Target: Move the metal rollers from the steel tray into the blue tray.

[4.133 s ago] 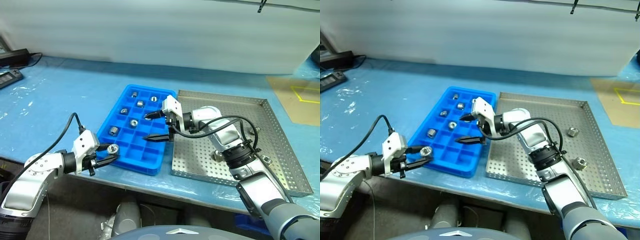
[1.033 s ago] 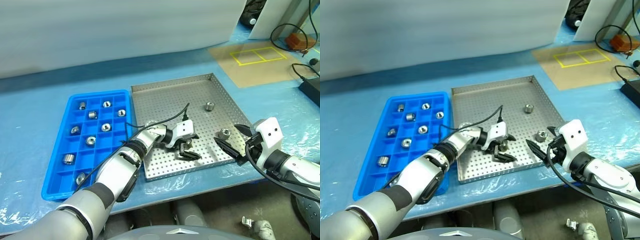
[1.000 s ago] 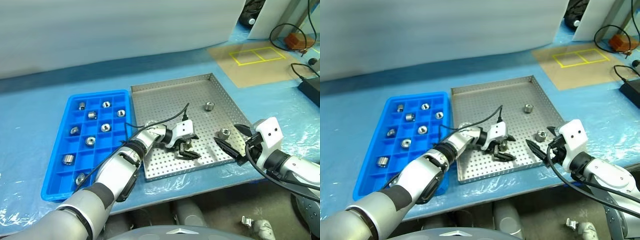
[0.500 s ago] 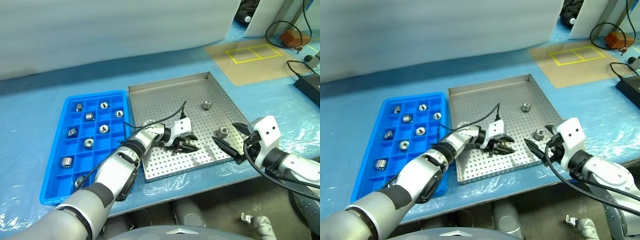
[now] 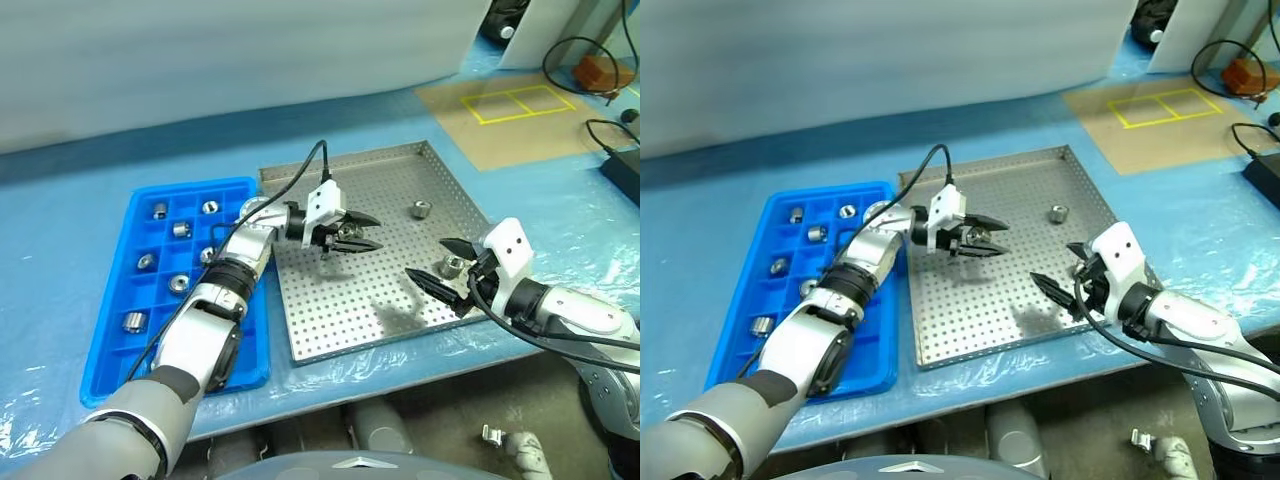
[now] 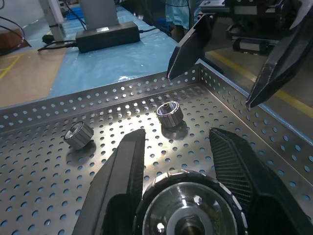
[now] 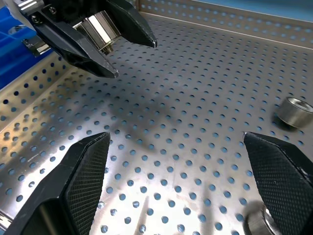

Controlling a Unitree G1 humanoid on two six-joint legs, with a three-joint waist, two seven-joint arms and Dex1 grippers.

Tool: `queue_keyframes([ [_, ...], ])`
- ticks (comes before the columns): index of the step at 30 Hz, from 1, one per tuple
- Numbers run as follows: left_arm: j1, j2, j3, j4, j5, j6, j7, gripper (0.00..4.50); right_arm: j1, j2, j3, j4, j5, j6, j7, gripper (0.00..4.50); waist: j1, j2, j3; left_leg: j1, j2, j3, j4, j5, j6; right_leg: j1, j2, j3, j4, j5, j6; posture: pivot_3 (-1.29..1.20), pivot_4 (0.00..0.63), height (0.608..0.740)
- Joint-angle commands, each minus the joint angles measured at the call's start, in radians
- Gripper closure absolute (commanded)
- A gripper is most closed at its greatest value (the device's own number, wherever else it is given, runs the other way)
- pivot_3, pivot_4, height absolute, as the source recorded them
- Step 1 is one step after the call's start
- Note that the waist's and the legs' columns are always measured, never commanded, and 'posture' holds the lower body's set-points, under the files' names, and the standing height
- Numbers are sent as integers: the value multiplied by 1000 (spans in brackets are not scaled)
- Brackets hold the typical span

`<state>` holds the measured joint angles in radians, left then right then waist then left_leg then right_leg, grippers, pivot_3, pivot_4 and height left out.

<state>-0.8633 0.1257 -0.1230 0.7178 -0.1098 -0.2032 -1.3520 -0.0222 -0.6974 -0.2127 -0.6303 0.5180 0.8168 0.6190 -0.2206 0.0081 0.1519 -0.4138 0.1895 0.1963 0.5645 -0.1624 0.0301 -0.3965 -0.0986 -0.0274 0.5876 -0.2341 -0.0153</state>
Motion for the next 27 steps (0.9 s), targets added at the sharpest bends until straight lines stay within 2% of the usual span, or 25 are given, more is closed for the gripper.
queue_keyframes([
  [1, 31, 59, 12, -175, -54, 75, -1, 2758, -68, -19, 37, 42, -4, -46, 39, 0, 18, 0, 4, 0, 0, 0, 1, 0, 0, 0, 0, 0, 1, 0, 0, -401, 150, 740],
  [5, 82, 148, 33, -329, -90, 165, 34, 2758, -202, -10, 137, 137, -14, -85, 107, 0, 52, 2, 9, 2, 1, 0, 2, 0, -1, 0, 0, 1, 4, 1, -1, -290, 150, 740],
  [12, 167, 271, 82, -528, -143, 302, 124, 2758, -412, 56, 338, 339, -85, -201, 240, 0, 168, 2, 13, 3, 2, 2, 0, 3, -5, -6, 1, 3, 14, 0, -3, -127, 150, 740],
  [17, 284, 343, 97, -645, -148, 342, 177, 2758, -492, 109, 404, 447, -122, -268, 308, 0, 246, 3, 13, 3, 5, 3, 0, 5, -9, -9, 2, 3, 20, -1, -4, -35, 150, 740],
  [22, 423, 448, 150, -743, -176, 410, 213, 2758, -529, 143, 437, 523, -152, -316, 361, 0, 275, 2, 14, 3, 6, 4, 0, 6, -12, -10, 3, 3, 21, -1, -4, 20, 150, 740],
  [27, 520, 508, 164, -808, -211, 451, 217, 2758, -539, 165, 438, 557, -171, -337, 378, 0, 292, 2, 14, 5, 9, 4, 0, 7, -18, -10, 6, 4, 23, -1, -4, 37, 150, 740],
])
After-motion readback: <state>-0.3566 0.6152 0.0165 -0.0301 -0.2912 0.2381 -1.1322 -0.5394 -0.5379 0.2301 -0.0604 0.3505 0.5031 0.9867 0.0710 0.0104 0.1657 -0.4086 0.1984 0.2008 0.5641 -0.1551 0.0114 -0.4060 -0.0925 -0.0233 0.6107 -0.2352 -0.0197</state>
